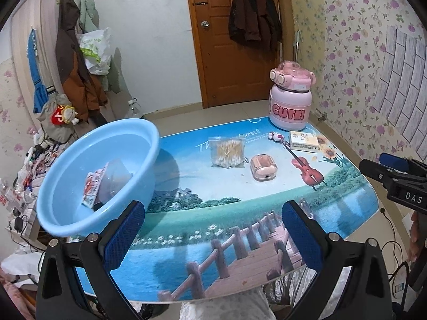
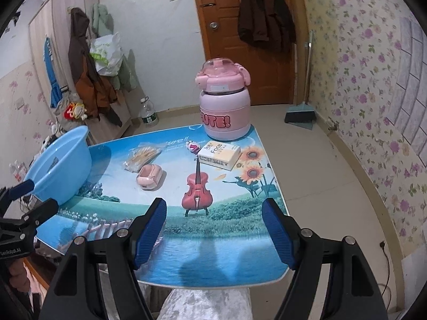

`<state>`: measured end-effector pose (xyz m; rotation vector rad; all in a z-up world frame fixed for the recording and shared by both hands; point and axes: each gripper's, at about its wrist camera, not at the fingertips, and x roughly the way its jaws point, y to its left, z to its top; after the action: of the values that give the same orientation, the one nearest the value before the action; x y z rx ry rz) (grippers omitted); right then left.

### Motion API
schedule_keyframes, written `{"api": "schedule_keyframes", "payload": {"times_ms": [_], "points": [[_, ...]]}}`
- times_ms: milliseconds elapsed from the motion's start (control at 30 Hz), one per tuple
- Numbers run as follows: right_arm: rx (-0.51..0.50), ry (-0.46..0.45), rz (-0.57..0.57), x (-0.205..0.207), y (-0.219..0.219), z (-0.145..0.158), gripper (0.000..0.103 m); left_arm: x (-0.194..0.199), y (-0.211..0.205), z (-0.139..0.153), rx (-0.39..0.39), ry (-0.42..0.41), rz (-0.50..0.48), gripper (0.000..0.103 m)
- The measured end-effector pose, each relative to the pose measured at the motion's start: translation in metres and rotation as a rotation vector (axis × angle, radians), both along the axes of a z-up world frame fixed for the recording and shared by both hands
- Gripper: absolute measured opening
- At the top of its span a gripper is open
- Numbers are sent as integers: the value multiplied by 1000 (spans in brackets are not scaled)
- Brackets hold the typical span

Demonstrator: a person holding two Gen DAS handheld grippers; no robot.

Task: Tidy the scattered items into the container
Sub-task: 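Withdraw both grippers from the basin back over the table, then lower the left gripper onto the cotton swab bag while the right gripper approaches the Face tissue pack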

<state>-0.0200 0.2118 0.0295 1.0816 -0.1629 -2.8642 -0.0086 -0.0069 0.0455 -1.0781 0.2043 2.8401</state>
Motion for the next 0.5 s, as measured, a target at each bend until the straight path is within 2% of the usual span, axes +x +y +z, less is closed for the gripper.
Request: {"api": "schedule_keyframes", "payload": {"times_ms": [133,333,500], "points": [[43,-8,55,-17,1,-2,76,-16,7,-3,4,-11,-14,103],[48,-41,119,-46,9,-7,76,-50,19,-8,27,-39,-42,103],[77,-65,194,-74,14,-14,76,-80,32,-13,45,-77,-96,103]]}}
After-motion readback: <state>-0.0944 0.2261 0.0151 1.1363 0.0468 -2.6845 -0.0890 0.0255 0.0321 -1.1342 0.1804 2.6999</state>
